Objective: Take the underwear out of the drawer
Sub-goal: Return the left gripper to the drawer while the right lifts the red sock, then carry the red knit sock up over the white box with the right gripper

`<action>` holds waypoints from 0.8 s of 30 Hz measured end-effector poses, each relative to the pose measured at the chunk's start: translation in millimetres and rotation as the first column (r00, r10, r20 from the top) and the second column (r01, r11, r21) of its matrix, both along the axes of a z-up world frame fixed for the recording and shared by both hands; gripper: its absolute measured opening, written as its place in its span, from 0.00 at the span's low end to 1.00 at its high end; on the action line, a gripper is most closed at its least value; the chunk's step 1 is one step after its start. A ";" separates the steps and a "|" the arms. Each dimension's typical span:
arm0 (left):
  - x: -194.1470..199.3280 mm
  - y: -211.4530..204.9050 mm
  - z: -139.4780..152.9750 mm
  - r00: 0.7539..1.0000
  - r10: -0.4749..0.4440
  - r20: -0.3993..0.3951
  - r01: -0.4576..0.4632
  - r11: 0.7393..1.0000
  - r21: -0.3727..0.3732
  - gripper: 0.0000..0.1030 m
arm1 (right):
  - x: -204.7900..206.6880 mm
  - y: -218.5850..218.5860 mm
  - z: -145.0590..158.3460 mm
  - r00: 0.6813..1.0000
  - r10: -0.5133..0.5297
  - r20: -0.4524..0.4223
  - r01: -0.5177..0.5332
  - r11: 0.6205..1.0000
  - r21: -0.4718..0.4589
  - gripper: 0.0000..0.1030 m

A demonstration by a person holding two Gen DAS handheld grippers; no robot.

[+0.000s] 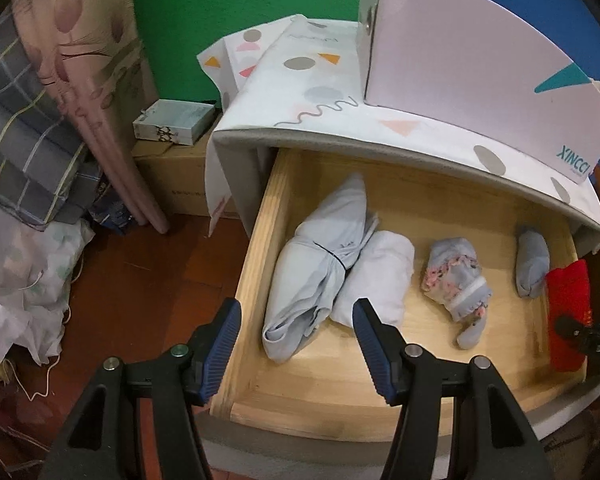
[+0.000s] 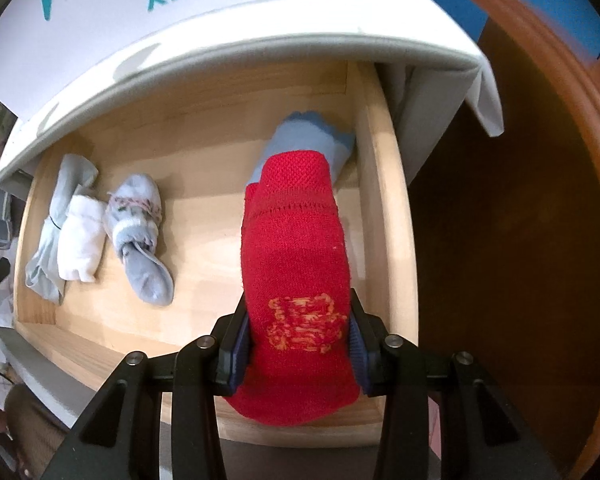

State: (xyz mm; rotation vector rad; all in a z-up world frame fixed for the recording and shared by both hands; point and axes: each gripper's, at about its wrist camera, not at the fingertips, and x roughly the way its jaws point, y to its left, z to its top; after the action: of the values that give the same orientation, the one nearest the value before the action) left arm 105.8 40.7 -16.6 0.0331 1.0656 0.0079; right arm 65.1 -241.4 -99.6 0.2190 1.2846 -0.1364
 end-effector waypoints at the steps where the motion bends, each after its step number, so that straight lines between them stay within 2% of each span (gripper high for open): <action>1: -1.5 -1.1 -1.1 1.000 -0.002 0.004 0.002 1.000 0.008 0.58 | 0.7 -1.7 2.8 1.000 0.001 0.006 -0.001 1.000 -0.004 0.37; 5: -6.8 -4.4 1.1 0.999 -0.003 0.038 0.002 1.000 0.025 0.58 | 4.8 -4.4 20.4 1.000 0.008 0.029 -0.008 1.000 0.004 0.37; 9: -9.3 -5.0 3.2 0.998 0.001 0.063 -0.004 0.999 0.033 0.58 | 12.1 -3.5 51.9 0.997 0.041 0.068 -0.041 0.999 -0.013 0.37; 16: -8.8 -0.4 1.1 0.998 0.013 0.053 -0.014 0.999 0.028 0.58 | 6.6 6.1 108.0 0.986 0.112 0.122 -0.109 0.994 -0.029 0.37; 20: -9.9 2.9 1.8 0.998 0.017 0.060 -0.019 1.000 0.023 0.58 | -0.4 4.5 135.7 0.982 0.121 0.147 -0.120 0.993 -0.020 0.37; 24: -10.1 5.9 1.9 0.998 0.026 0.062 -0.027 0.999 0.016 0.58 | 2.1 6.4 166.6 0.970 0.124 0.208 -0.122 0.992 -0.020 0.37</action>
State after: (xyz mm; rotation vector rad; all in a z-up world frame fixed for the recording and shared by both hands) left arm 95.7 46.6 -14.7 0.0340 1.0046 0.0420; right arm 67.1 -235.0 67.0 0.1433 1.0846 -0.0107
